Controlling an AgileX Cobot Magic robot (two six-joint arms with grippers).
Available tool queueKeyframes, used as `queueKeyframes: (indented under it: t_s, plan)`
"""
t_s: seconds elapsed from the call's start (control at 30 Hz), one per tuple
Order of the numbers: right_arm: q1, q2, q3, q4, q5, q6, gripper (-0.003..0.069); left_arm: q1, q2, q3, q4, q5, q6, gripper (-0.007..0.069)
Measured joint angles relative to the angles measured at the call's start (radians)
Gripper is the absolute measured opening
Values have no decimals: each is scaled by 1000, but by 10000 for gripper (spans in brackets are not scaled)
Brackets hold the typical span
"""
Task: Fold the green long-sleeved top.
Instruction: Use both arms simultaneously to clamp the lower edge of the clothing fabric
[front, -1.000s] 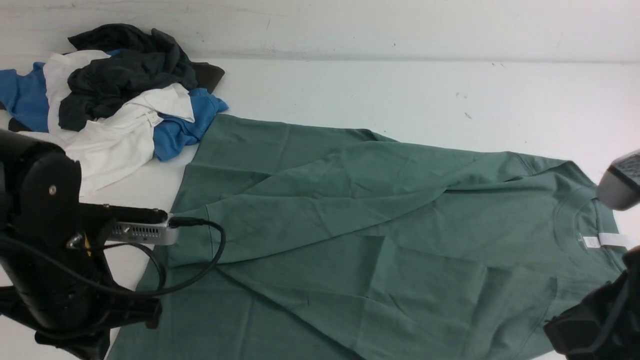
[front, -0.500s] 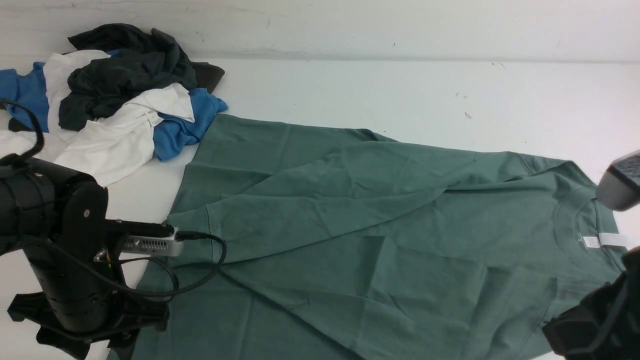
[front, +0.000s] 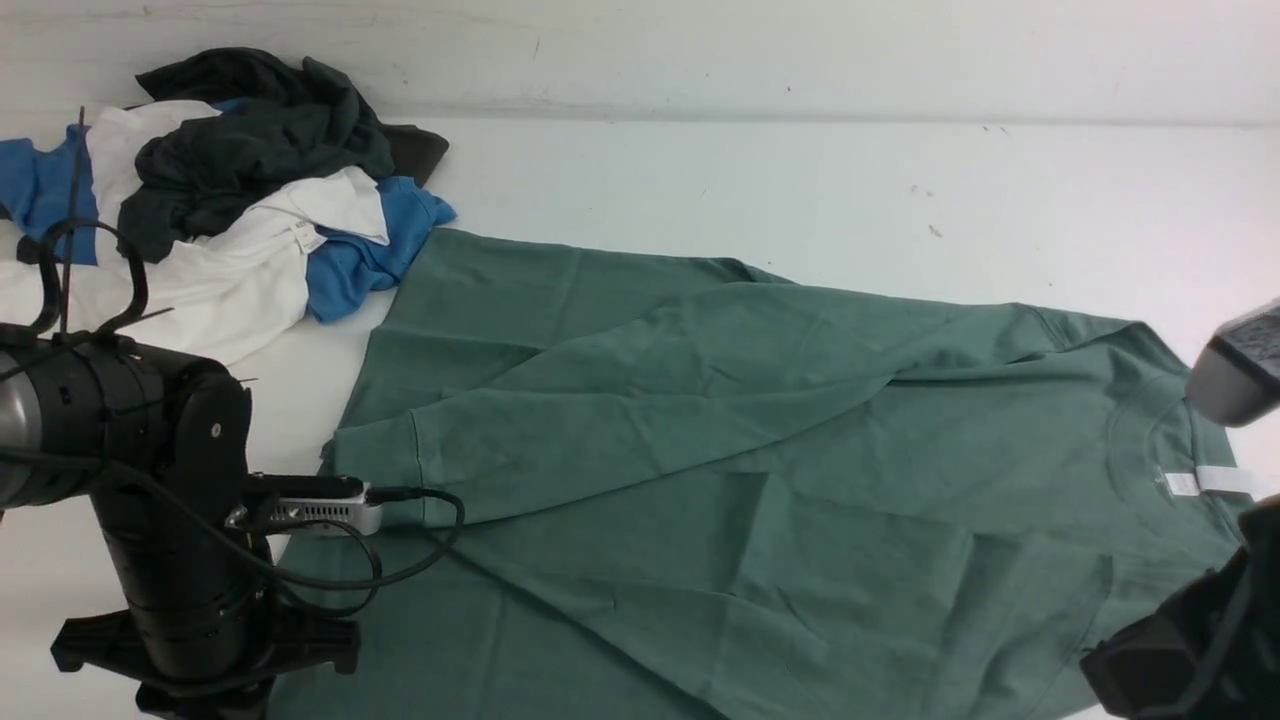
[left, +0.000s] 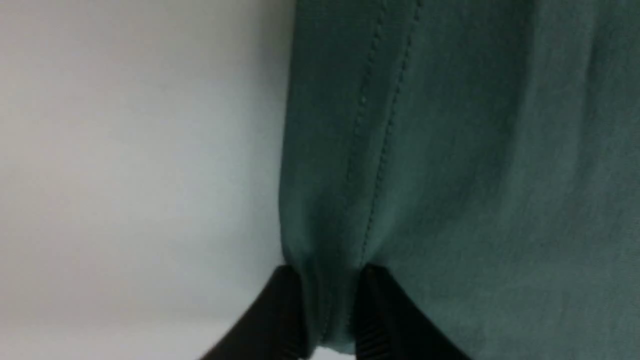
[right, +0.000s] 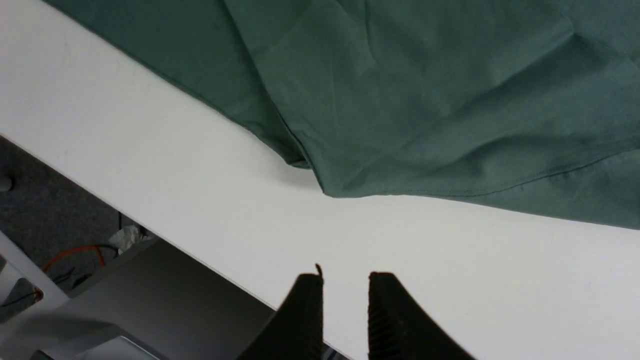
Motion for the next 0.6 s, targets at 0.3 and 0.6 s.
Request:
queueKeyframes:
  t_s: [0.3, 0.6]
  plan:
    - [24, 196, 0, 76, -5, -182, 127, 0, -114, 15, -21, 57, 63, 16]
    - [174, 402, 0, -15, -23, -175, 247, 0, -242, 16, -47, 142, 100, 16]
